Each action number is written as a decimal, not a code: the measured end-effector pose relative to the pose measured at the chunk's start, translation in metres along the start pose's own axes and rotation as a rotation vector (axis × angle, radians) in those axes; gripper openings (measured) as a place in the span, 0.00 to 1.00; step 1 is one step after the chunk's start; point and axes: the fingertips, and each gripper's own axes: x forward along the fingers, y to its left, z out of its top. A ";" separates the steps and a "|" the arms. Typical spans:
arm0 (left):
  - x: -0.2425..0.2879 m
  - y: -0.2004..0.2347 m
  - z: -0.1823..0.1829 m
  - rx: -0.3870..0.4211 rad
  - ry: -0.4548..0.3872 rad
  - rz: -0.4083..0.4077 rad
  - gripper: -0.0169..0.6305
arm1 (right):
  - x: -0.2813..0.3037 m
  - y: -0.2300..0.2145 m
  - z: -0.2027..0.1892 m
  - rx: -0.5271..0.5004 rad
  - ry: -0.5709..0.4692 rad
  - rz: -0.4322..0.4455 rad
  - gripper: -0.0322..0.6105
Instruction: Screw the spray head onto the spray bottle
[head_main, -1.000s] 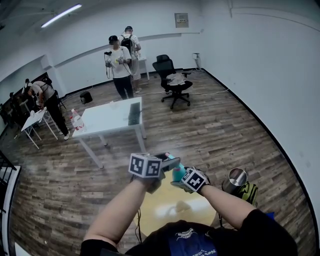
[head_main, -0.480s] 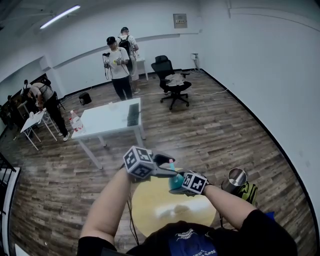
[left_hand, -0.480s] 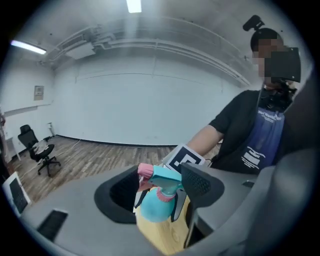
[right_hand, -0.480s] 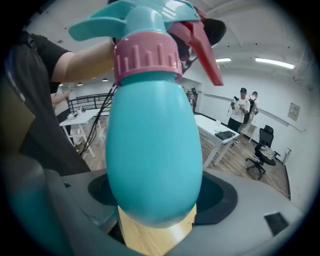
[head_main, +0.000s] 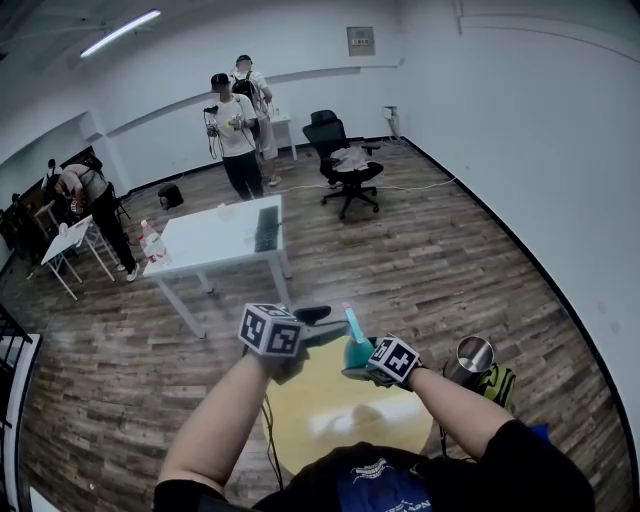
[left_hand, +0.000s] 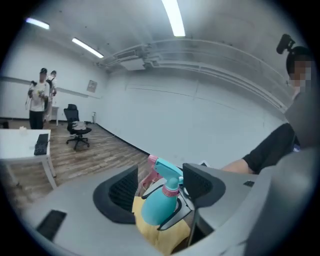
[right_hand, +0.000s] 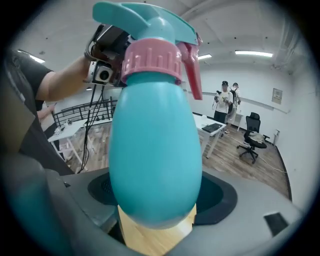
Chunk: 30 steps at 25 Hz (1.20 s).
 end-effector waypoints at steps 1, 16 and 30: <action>0.000 0.002 -0.002 -0.055 -0.011 0.014 0.52 | 0.000 -0.003 -0.003 0.000 0.011 -0.021 0.71; 0.021 -0.017 -0.013 0.046 0.094 -0.002 0.46 | 0.006 0.010 0.001 -0.046 0.057 -0.014 0.71; -0.011 -0.064 -0.037 0.584 0.246 -0.339 0.18 | -0.003 0.059 0.005 -0.162 -0.009 0.234 0.69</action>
